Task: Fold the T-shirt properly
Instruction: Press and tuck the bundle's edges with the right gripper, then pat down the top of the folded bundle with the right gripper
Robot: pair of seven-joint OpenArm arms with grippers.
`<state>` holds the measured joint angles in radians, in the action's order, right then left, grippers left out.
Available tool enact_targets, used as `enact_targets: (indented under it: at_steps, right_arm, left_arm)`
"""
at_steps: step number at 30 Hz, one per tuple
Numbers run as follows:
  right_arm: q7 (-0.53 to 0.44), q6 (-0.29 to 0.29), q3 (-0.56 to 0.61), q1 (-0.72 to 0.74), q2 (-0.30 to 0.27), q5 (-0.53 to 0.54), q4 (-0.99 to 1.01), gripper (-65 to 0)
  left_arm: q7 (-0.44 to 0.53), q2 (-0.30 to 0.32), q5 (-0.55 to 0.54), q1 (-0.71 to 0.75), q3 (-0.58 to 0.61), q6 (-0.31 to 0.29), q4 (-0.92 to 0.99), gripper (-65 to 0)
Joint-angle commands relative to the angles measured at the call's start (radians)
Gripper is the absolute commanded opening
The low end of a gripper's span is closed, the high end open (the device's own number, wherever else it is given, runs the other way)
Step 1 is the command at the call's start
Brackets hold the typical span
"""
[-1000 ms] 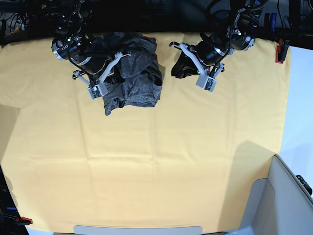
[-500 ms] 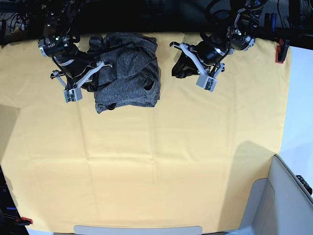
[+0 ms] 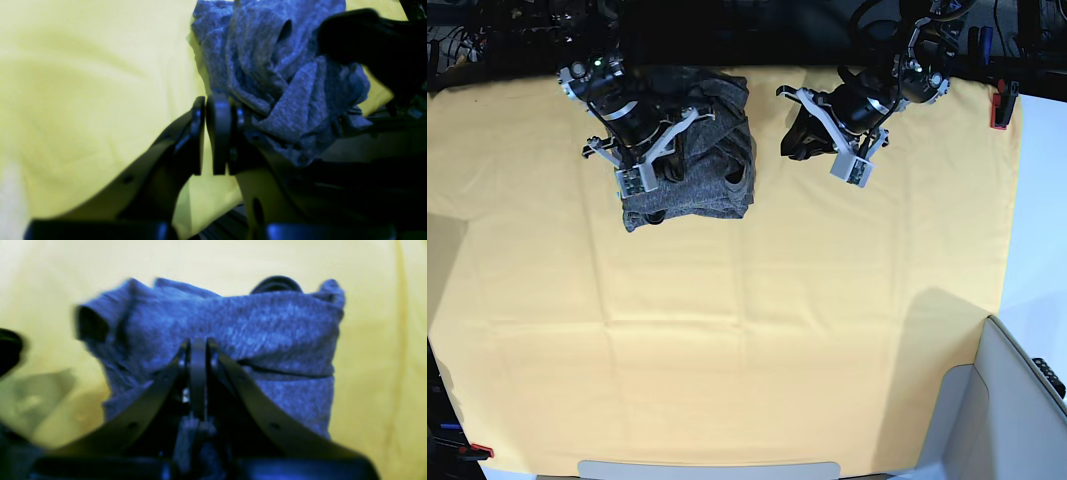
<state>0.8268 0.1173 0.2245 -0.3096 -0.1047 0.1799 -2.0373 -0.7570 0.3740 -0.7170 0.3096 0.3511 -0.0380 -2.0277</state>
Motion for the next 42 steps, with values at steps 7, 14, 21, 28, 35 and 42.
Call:
enact_targets:
  at_steps: [7, 14, 21, 28, 35, 42]
  right_arm:
    - [-0.019, -0.029, 0.201, -0.035, 0.007, -0.254, -0.018, -65.0]
    - [-0.017, -0.021, 0.352, -0.069, 0.0, -0.273, -0.02, -65.0]
    - [-0.079, -0.02, 0.441, -0.052, -0.063, -0.271, -0.021, -65.0]
    - [-0.217, -0.127, 0.375, -0.055, -0.066, -0.276, -0.023, -65.0]
    - [-0.243, -0.321, 0.241, -0.084, -0.025, -0.349, -0.023, -65.0]
    - [-0.159, -0.322, 0.243, -0.162, 0.026, -0.552, -0.021, -65.0]
  left_arm:
    - [0.023, 0.004, -0.003, -0.008, -0.005, -0.007, -0.012, -62.0]
    - [0.023, 0.004, -0.003, -0.01, -0.005, -0.007, -0.011, -62.0]
    - [0.023, 0.004, -0.003, -0.01, -0.005, -0.007, -0.008, -62.0]
    - [0.023, 0.004, -0.003, -0.005, -0.007, -0.007, -0.005, -62.0]
    - [0.021, 0.004, -0.003, -0.002, -0.007, -0.007, -0.005, -62.0]
    - [0.018, 0.004, -0.003, -0.002, -0.007, -0.007, -0.003, -62.0]
